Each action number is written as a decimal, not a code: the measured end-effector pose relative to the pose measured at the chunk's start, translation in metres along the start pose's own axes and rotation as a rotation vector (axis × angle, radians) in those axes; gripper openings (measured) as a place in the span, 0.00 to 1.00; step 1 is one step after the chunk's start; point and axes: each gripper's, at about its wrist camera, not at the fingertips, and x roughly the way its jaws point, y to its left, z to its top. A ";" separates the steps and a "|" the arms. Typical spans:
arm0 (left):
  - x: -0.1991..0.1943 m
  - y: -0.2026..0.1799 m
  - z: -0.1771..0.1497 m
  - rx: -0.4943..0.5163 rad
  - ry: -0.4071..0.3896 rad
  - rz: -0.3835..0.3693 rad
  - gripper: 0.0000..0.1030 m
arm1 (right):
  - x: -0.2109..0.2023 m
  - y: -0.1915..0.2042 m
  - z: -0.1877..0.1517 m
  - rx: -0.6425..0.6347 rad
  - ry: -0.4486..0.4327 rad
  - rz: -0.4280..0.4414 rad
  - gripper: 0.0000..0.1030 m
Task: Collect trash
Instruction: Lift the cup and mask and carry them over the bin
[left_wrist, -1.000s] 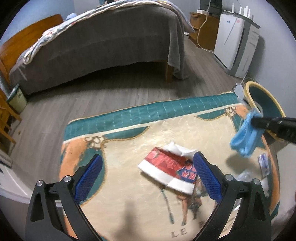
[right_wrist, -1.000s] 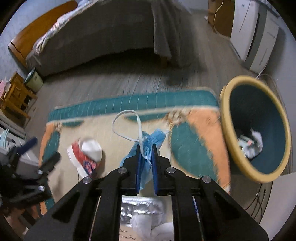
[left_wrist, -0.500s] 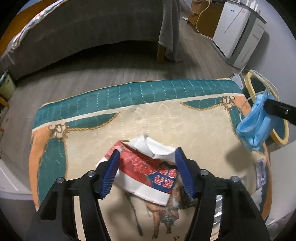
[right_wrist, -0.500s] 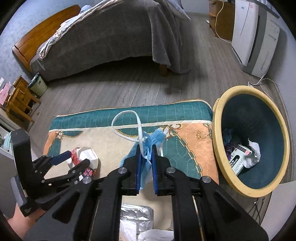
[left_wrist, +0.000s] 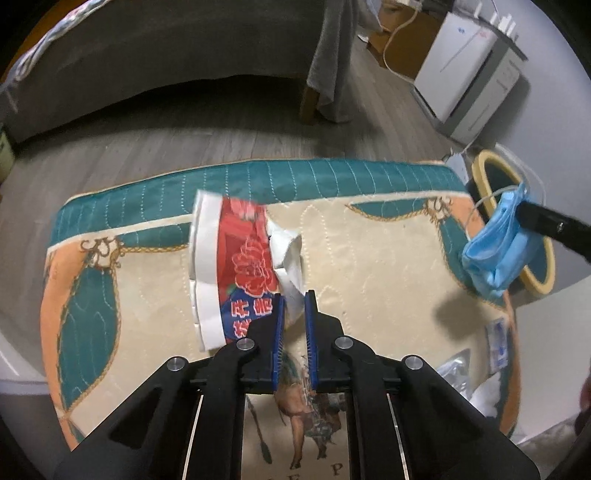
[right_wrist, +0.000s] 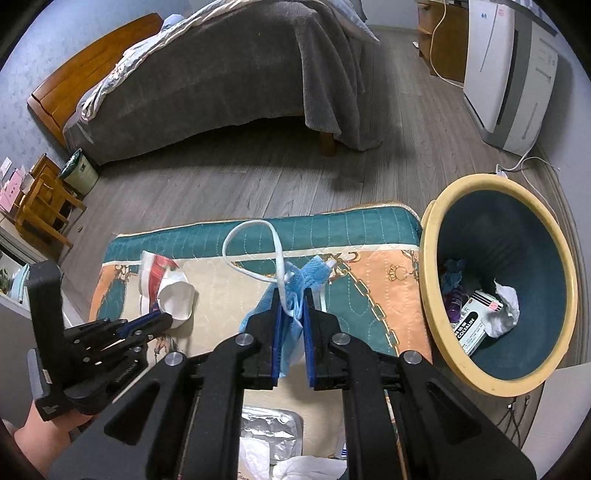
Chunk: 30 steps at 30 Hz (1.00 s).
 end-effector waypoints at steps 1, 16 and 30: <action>-0.001 0.001 0.000 -0.006 0.002 -0.004 0.00 | 0.000 0.000 0.000 0.000 -0.001 0.001 0.09; 0.006 -0.004 0.011 0.001 -0.016 0.089 0.25 | 0.007 -0.001 0.001 -0.010 0.024 0.008 0.09; 0.010 -0.005 0.038 -0.017 -0.056 0.108 0.52 | 0.014 -0.003 0.001 -0.004 0.046 0.042 0.09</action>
